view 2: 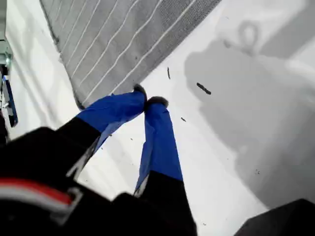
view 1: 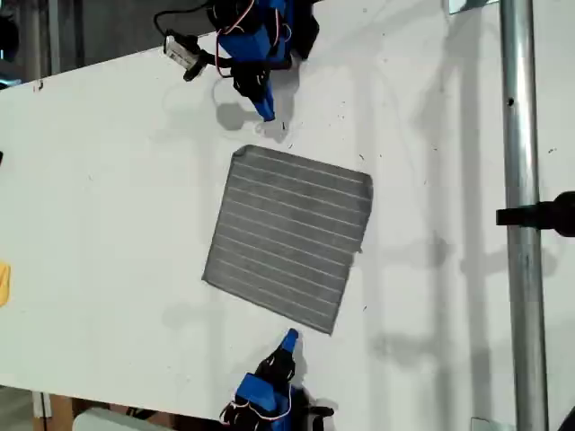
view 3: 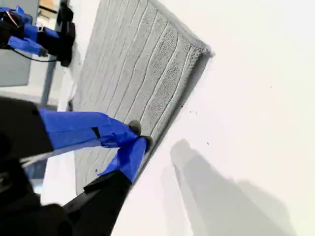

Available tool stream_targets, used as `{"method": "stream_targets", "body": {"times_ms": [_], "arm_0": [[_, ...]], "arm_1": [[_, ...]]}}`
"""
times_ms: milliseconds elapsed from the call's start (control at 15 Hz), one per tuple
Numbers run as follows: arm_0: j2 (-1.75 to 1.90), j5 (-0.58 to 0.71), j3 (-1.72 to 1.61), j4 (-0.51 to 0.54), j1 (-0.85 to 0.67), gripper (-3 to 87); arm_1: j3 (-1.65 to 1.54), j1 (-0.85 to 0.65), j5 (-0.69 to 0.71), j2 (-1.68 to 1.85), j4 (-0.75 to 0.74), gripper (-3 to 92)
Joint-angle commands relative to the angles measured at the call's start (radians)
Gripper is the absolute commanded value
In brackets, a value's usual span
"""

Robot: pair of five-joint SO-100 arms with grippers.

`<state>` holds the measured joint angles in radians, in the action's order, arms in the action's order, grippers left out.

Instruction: Grasp corners of a towel and fold twice.

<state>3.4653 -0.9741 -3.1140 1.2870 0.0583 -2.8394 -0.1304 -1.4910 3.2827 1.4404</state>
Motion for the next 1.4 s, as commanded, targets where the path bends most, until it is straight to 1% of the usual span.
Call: {"method": "stream_targets", "body": {"times_ms": [0,67,133,200,400,533,667,800,933,1000,1133,1200,1333], "arm_0": [[0.008,-0.634,-0.005,0.006,-0.143,-2.7],[0.008,-0.617,-0.005,0.006,-0.143,-2.7],[0.008,-0.641,-0.005,0.008,-0.140,-2.8],[0.008,-0.696,-0.005,0.008,-0.123,-2.8],[0.008,-0.713,-0.005,0.005,-0.112,-2.8],[0.008,-0.723,0.009,-0.040,-0.094,-2.8],[0.006,-0.735,0.067,-0.064,-0.077,-2.9],[-0.052,-0.732,0.160,-0.072,-0.066,-2.9],[-0.371,-0.684,0.385,-0.112,-0.037,-2.9],[-0.552,-0.657,0.526,-0.104,-0.018,-2.9],[-0.828,-0.583,0.778,-0.031,-0.002,-2.9],[-0.936,-0.555,0.894,0.038,0.014,-2.9],[-1.083,-0.548,1.104,0.198,0.054,-2.9]], "arm_1": [[0.006,-0.072,0.009,0.003,0.014,4.9],[0.006,-0.060,0.009,0.003,0.015,4.0],[0.000,-0.035,0.009,0.003,0.009,2.8],[-0.002,-0.046,0.009,0.003,0.006,-0.3],[0.002,-0.025,0.011,0.005,0.000,-0.3],[0.069,-0.014,0.008,0.012,0.029,-0.3],[0.150,0.044,-0.023,-0.003,0.011,-0.3],[0.279,0.101,-0.032,-0.167,-0.035,-0.3],[0.499,0.156,0.008,-0.472,-0.094,-0.3],[0.627,0.189,0.028,-0.626,-0.101,-0.3],[0.913,0.282,0.071,-0.925,-0.071,-0.3],[1.074,0.339,0.077,-1.080,-0.020,-0.3],[1.350,0.434,0.077,-1.339,0.064,-0.3]]}}
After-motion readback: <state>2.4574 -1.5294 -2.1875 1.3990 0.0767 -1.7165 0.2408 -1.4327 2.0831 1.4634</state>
